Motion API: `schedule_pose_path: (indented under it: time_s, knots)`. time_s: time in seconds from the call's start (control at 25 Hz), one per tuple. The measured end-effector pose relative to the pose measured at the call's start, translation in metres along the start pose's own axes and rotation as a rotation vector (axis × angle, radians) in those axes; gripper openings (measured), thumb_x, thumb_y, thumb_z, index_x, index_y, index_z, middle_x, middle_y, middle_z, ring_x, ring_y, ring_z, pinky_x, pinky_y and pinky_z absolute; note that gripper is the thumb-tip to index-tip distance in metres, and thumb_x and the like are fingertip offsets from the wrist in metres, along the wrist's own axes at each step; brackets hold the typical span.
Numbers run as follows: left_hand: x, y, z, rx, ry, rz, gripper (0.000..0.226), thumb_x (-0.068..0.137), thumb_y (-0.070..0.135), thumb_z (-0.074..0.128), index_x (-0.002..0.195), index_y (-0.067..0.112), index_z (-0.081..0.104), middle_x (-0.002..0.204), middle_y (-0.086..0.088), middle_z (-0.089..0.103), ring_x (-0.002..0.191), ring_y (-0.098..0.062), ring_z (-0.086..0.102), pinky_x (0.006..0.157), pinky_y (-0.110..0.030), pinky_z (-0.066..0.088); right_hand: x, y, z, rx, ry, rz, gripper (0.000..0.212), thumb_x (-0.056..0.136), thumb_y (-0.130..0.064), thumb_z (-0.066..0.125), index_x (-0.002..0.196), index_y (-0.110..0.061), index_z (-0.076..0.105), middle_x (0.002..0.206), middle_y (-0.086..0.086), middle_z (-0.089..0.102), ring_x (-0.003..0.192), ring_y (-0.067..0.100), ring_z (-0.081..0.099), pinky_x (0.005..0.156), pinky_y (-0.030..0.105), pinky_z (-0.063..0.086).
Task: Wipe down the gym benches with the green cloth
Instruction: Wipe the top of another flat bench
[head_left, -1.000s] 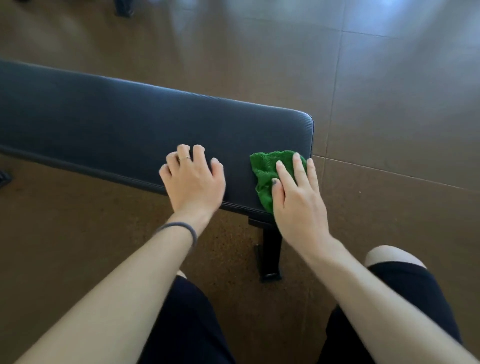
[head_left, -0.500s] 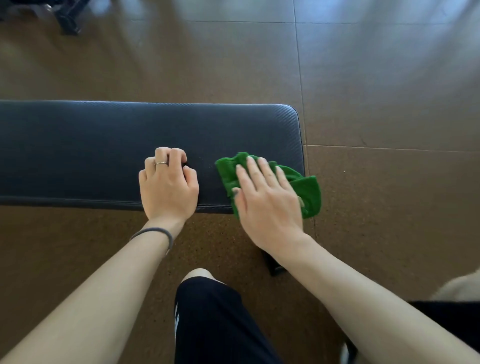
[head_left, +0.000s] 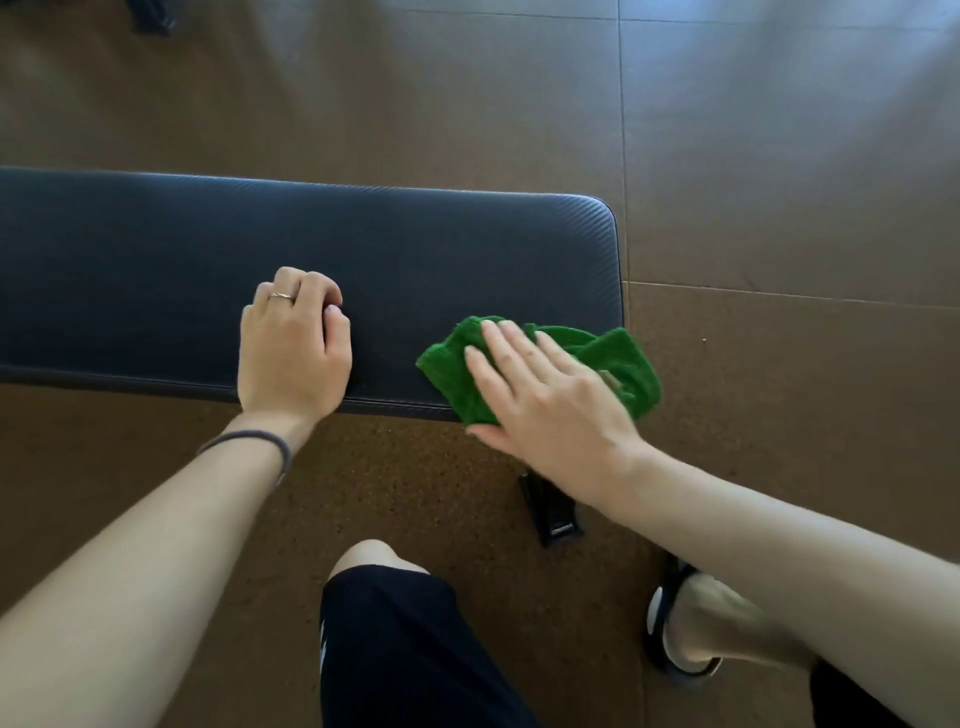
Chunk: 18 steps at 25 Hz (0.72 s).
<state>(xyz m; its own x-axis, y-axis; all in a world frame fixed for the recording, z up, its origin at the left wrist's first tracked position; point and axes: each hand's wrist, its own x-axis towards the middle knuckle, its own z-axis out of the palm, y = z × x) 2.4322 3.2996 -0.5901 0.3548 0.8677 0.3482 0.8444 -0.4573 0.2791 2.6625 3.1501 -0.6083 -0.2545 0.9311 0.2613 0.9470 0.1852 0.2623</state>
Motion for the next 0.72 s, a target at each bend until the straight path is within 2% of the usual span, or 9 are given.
schedule_pose_path:
  time_s: [0.16,0.44,0.56,0.72]
  knots:
    - [-0.001,0.0,0.004,-0.117,0.015,-0.03,0.025,0.093,0.016,0.037,0.098,0.009,0.061,0.107,-0.011,0.059,0.093,-0.031,0.053,0.084,-0.049,0.045,0.047,-0.039,0.007,-0.026,-0.017,-0.113,0.067,0.106,-0.051,0.039,0.15,-0.002,0.047,0.154,0.025,0.046,0.143,0.035,0.047,0.116,0.047,0.041]
    - [-0.004,0.003,0.003,-0.095,0.023,-0.039,0.026,0.095,0.019,0.036,0.1,0.009,0.06,0.107,-0.01,0.059,0.094,-0.028,0.053,0.083,-0.042,0.045,-0.023,0.031,-0.01,0.076,0.021,-0.18,0.056,0.11,-0.045,0.041,0.152,-0.009,0.046,0.159,0.02,0.042,0.146,0.032,0.043,0.118,0.048,0.041]
    - [-0.004,0.005,0.004,-0.124,0.031,-0.059,0.027,0.094,0.018,0.036,0.098,0.009,0.061,0.106,-0.009,0.059,0.094,-0.026,0.052,0.083,-0.041,0.045,0.007,0.013,-0.005,0.047,-0.001,-0.158,0.058,0.109,-0.045,0.037,0.15,-0.005,0.048,0.156,0.024,0.044,0.145,0.035,0.045,0.12,0.047,0.037]
    - [-0.003,0.006,0.002,-0.152,0.036,-0.073,0.028,0.094,0.017,0.034,0.099,0.008,0.061,0.106,-0.009,0.058,0.094,-0.025,0.052,0.083,-0.042,0.046,0.061,-0.024,-0.008,0.146,-0.092,-0.166,0.064,0.105,-0.048,0.04,0.152,-0.004,0.045,0.159,0.024,0.04,0.148,0.035,0.039,0.123,0.047,0.03]
